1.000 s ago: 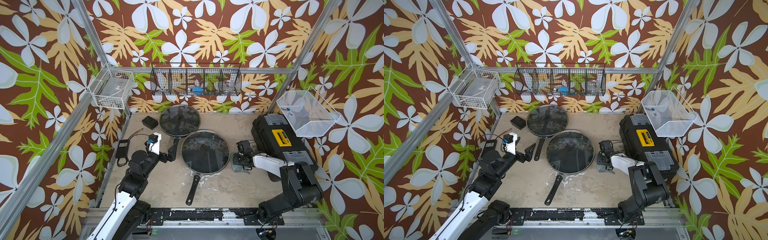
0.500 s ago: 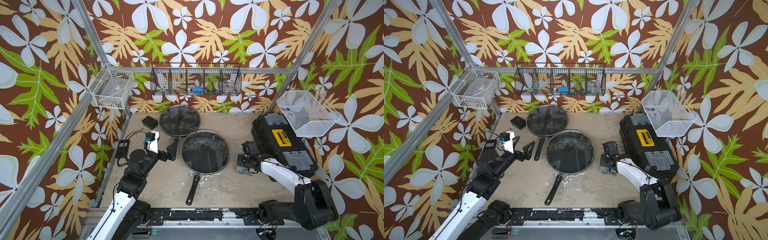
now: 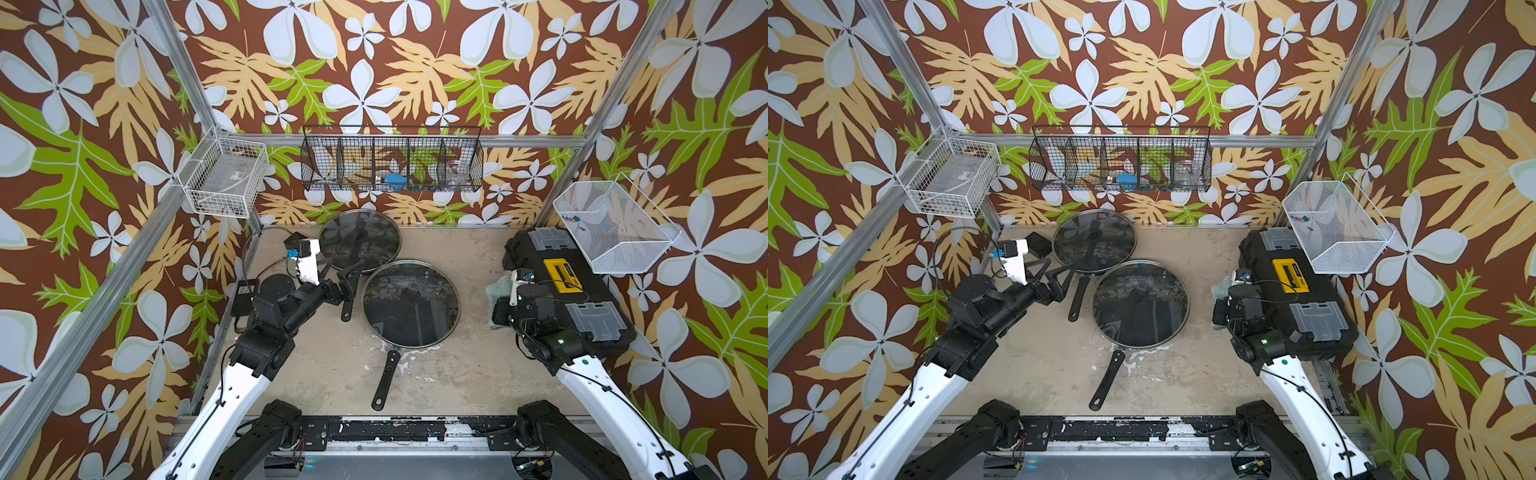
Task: Wipe the pot lid with a cloth
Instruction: Pick up the cleaning item at the center of the board, then pick up the pot lid from the cooking pot.
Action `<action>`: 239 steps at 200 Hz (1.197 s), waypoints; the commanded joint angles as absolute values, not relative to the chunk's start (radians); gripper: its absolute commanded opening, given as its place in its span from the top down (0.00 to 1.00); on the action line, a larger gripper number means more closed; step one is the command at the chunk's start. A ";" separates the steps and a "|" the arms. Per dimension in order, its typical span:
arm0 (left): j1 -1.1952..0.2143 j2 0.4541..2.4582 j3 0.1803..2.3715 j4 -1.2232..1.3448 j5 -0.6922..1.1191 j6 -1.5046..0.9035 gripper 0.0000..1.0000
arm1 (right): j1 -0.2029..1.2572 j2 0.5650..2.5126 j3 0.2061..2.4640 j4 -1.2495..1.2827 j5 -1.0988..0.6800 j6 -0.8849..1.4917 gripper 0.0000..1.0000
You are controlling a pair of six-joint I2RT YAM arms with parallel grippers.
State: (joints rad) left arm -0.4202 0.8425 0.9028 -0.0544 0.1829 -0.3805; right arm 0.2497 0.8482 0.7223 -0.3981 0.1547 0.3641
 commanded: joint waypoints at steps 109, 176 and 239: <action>-0.908 1.499 1.585 -0.767 -0.275 -0.232 0.00 | 0.260 0.562 0.737 -0.561 -0.057 0.386 1.00; -0.909 1.847 1.842 -1.004 -0.323 -0.288 0.14 | 0.261 0.506 0.704 -0.594 -0.131 0.370 1.00; -0.857 2.100 2.118 -1.160 -0.204 -0.336 0.27 | 0.261 0.484 0.682 -0.588 -0.130 0.378 1.00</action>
State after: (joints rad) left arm -0.8875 2.0693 2.0861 -1.0790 -0.2718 -0.2985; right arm 0.2607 0.4919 0.6846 -0.5972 -0.1326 0.3779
